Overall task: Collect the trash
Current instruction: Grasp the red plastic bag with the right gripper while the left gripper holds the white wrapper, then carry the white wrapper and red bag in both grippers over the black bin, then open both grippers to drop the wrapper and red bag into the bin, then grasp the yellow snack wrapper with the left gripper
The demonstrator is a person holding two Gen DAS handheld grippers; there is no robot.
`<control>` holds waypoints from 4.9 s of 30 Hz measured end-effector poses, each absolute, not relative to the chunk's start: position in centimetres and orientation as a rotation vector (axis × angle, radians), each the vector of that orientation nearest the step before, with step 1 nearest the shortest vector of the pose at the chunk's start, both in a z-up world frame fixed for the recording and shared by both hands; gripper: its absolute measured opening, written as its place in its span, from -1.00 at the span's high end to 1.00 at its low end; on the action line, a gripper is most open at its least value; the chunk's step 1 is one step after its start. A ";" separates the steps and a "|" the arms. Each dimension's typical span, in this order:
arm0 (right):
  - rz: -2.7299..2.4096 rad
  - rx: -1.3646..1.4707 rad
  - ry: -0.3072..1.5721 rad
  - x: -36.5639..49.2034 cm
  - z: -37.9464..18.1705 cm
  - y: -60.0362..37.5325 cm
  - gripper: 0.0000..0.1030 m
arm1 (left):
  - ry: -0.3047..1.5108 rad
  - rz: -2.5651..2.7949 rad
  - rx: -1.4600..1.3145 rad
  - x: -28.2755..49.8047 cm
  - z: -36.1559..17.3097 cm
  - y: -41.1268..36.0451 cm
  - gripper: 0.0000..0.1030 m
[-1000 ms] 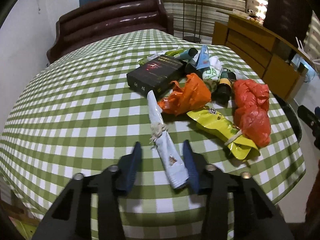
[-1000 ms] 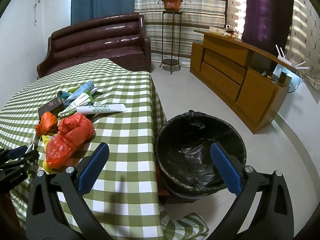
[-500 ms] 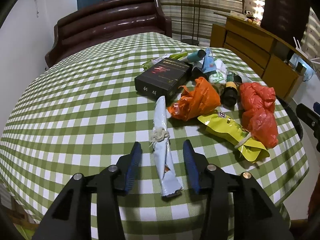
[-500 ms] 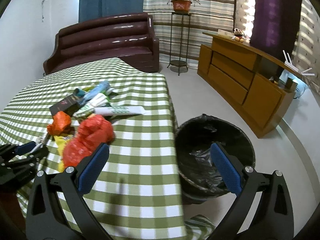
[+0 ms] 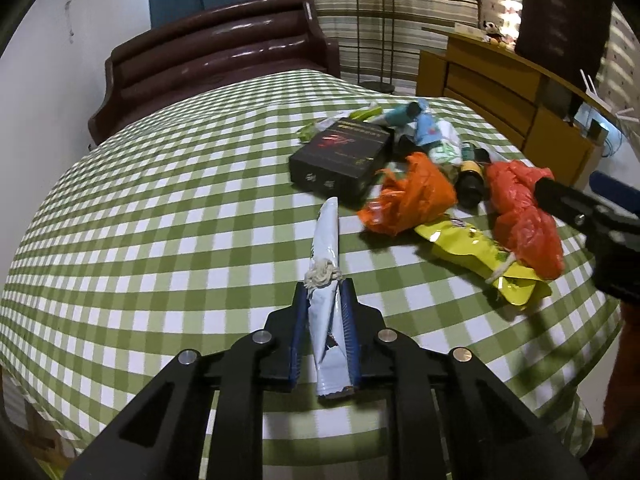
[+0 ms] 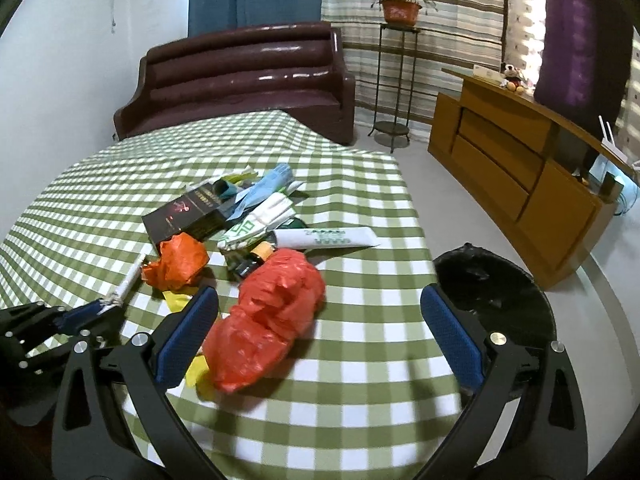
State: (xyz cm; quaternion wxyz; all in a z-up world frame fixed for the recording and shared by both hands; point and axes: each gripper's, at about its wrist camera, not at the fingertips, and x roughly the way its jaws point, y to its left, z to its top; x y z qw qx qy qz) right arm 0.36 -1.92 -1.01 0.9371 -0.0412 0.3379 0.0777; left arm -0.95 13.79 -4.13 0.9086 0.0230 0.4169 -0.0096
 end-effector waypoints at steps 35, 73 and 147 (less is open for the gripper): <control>0.180 -0.074 0.708 -1.9 -1.1 -5.9 0.38 | 0.742 -0.048 0.006 -1.7 0.1 12.3 0.65; -0.140 0.019 0.664 1.6 -2.3 -22.5 0.37 | 0.699 -0.349 0.158 5.6 -1.2 -9.1 0.65; 0.059 -0.016 0.650 -3.2 -0.6 -14.4 0.00 | 0.917 0.016 0.007 0.4 -3.9 4.5 -0.16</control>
